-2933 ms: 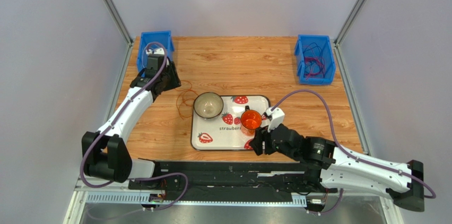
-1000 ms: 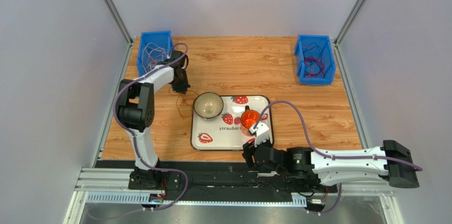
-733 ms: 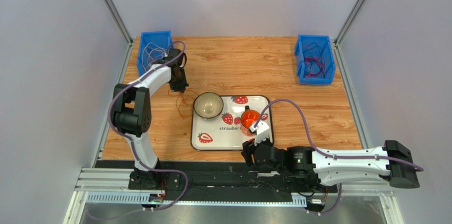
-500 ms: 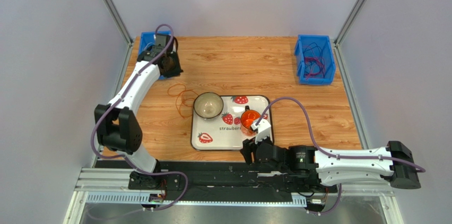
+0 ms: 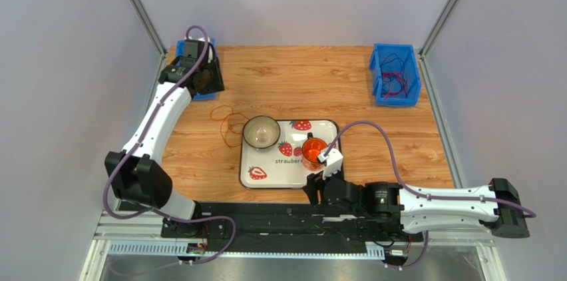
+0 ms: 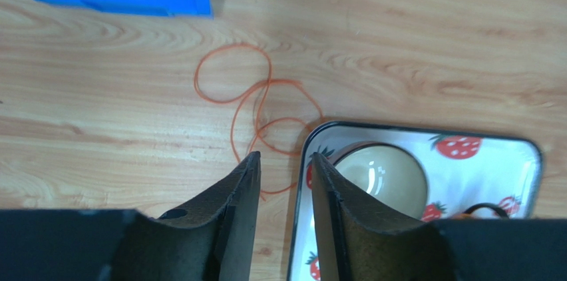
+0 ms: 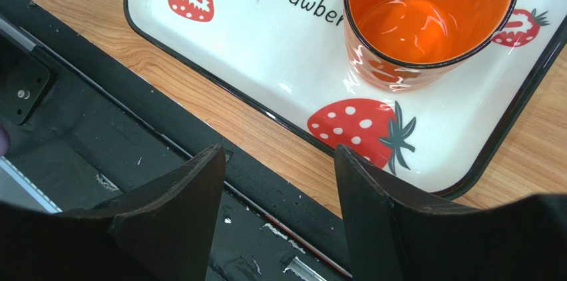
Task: Untangle the cables
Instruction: Pick up the cable at the center of the board.
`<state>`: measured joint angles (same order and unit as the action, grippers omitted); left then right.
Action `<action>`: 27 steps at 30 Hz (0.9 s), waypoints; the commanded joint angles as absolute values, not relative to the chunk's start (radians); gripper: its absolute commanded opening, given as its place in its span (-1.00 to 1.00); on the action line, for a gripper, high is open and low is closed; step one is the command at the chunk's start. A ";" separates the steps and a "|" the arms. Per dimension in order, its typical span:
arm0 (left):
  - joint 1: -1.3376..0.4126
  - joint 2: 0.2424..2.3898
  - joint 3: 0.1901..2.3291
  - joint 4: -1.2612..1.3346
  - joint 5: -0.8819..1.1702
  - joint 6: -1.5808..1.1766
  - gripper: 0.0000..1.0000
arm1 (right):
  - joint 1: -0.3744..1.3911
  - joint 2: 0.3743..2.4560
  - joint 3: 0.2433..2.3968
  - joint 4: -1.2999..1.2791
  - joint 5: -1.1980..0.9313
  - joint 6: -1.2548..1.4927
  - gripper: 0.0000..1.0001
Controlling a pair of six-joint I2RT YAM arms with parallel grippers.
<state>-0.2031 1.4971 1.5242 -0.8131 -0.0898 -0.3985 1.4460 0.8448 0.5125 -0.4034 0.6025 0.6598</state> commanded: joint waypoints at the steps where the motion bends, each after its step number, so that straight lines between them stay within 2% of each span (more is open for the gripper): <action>1: -0.207 1.566 1.392 -0.738 -0.067 -0.413 -0.10 | 1.451 0.824 0.531 -0.406 0.641 0.686 0.30; 15: -0.207 1.810 1.335 -0.632 -0.068 -0.457 -0.13 | 1.451 0.848 0.523 -0.408 0.652 0.681 0.32; 27: -0.207 1.897 1.351 -0.632 -0.086 -0.459 -0.20 | 1.451 0.870 0.518 -0.405 0.658 0.677 0.33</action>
